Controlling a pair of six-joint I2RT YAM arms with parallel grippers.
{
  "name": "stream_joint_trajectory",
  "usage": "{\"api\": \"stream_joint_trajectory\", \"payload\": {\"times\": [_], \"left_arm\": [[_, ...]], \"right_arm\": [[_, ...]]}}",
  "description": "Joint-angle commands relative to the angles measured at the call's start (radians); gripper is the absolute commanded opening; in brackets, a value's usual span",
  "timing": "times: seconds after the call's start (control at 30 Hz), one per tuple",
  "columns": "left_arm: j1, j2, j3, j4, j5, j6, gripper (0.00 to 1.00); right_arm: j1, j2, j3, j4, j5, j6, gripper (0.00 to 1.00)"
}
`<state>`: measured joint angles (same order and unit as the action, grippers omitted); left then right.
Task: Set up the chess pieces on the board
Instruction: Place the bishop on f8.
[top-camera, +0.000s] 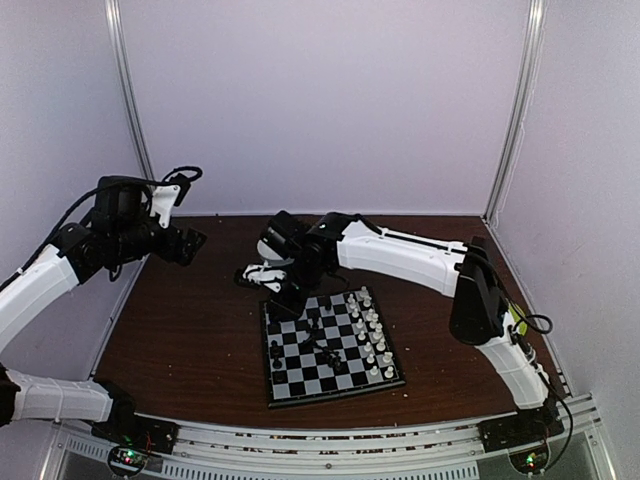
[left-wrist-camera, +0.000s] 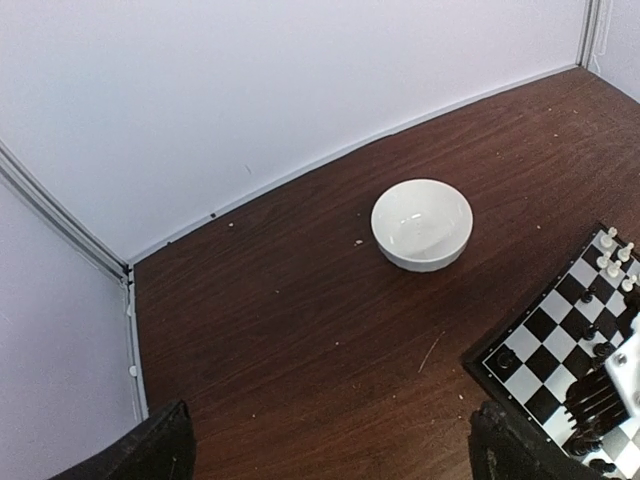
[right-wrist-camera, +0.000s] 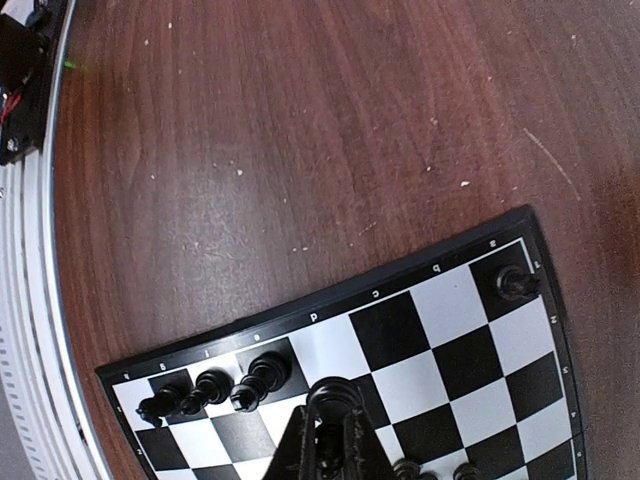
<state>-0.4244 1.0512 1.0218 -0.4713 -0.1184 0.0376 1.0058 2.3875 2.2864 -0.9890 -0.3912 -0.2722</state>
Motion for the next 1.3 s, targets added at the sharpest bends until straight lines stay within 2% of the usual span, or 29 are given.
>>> {"api": "stream_joint_trajectory", "payload": {"times": [0.0, 0.6, 1.27], "left_arm": [[0.004, -0.03, -0.005, 0.059, 0.03, -0.012, 0.98], [0.005, -0.031, -0.013, 0.06, 0.086, 0.001, 0.98], [0.005, -0.014, -0.013, 0.059, 0.114, 0.008, 0.98]], "right_arm": [[0.018, 0.036, 0.054, -0.043, 0.067, -0.03, 0.0], [0.027, 0.149, 0.118, 0.011, 0.183, 0.001, 0.01], [0.026, 0.191, 0.138, 0.024, 0.136, 0.016, 0.03]]}}
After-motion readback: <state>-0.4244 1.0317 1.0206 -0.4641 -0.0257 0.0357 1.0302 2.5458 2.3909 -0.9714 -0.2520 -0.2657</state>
